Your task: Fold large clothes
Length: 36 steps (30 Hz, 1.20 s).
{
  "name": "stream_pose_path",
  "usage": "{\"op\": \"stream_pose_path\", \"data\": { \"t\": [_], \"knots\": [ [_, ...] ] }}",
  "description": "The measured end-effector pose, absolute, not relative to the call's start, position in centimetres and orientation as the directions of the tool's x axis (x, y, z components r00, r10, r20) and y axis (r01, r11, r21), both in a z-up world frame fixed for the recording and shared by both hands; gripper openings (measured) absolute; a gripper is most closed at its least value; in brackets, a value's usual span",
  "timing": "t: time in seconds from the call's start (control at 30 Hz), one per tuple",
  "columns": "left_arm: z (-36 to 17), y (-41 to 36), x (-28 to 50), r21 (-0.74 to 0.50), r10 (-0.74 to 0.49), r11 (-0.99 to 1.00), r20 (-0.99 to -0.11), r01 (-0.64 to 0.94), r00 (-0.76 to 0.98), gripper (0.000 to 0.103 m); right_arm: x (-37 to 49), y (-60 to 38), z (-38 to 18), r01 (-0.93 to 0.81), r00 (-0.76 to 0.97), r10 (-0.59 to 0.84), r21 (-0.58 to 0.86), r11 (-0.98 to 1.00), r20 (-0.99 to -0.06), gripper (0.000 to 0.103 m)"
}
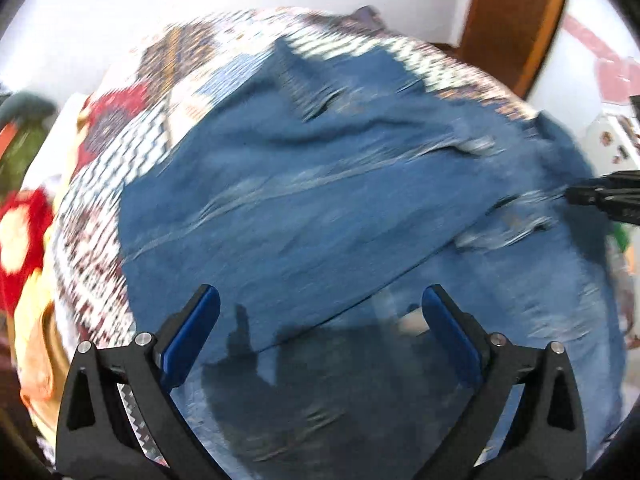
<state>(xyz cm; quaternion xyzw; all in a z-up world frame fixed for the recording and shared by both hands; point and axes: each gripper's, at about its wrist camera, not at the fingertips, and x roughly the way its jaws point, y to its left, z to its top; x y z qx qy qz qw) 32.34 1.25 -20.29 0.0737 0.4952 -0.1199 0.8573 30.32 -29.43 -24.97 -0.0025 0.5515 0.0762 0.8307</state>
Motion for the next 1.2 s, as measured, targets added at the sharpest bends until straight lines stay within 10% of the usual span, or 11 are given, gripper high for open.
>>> {"op": "stream_pose_path", "data": {
  "t": [0.43,0.67,0.93,1.2],
  "knots": [
    [-24.3,-12.3,37.6,0.065,-0.14,0.868,-0.919,0.492,0.369,0.088,26.8,-34.1,-24.6,-0.031,0.43,0.122,0.12,0.992,-0.895,0.018],
    [-23.6,-13.4,38.1,0.123,-0.144,0.844,-0.887,0.522,0.44,0.014,26.3,-38.4,-24.8,0.063,0.434,0.085,0.125,0.99,-0.897,0.018],
    [-20.0,-13.8,35.9,-0.039,-0.346,0.801,-0.845,0.598,0.408,0.01,27.8,-37.9,-27.1,0.033,0.391,-0.025,-0.014,0.999,-0.92,0.018],
    [-24.8,-16.9,35.0,0.046,-0.22,0.786,-0.911,0.616,0.349,0.011,26.6,-36.6,-27.9,-0.008,0.435,-0.161,-0.183,0.983,-0.886,0.018]
  ]
}}
